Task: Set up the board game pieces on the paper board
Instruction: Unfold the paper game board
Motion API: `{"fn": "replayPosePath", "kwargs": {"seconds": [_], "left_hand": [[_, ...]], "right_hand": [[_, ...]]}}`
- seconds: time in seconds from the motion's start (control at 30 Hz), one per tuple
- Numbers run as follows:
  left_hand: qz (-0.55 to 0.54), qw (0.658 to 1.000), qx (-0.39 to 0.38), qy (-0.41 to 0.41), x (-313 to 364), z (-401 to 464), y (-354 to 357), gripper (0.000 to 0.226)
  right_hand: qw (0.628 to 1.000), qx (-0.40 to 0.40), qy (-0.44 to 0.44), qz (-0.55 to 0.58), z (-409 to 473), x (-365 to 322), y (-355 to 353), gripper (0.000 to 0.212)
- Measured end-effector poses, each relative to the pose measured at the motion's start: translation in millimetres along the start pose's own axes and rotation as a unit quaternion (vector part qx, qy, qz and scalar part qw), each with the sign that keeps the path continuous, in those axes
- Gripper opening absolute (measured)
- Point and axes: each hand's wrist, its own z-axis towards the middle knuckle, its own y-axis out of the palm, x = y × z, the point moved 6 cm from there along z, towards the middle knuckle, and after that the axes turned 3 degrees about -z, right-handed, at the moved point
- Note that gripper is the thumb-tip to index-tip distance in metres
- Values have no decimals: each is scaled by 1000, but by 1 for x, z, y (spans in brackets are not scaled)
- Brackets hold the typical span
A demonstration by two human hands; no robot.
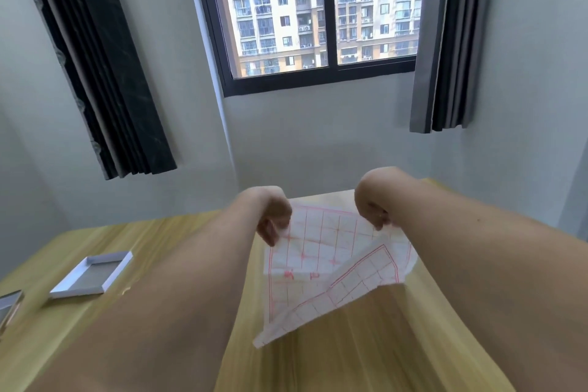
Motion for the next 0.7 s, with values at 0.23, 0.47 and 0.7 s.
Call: {"fn": "replayPosePath", "kwargs": {"seconds": [0.23,0.47,0.7], "left_hand": [[-86,909,367,179,42,-3,-60,17],[-58,817,474,323,63,-48,-95,11],[48,844,443,298,31,-86,-66,16]], "right_hand": [[899,383,24,214,31,35,-44,18],[776,595,16,209,0,58,-76,10],[819,541,-37,186,-43,53,-49,9]]}}
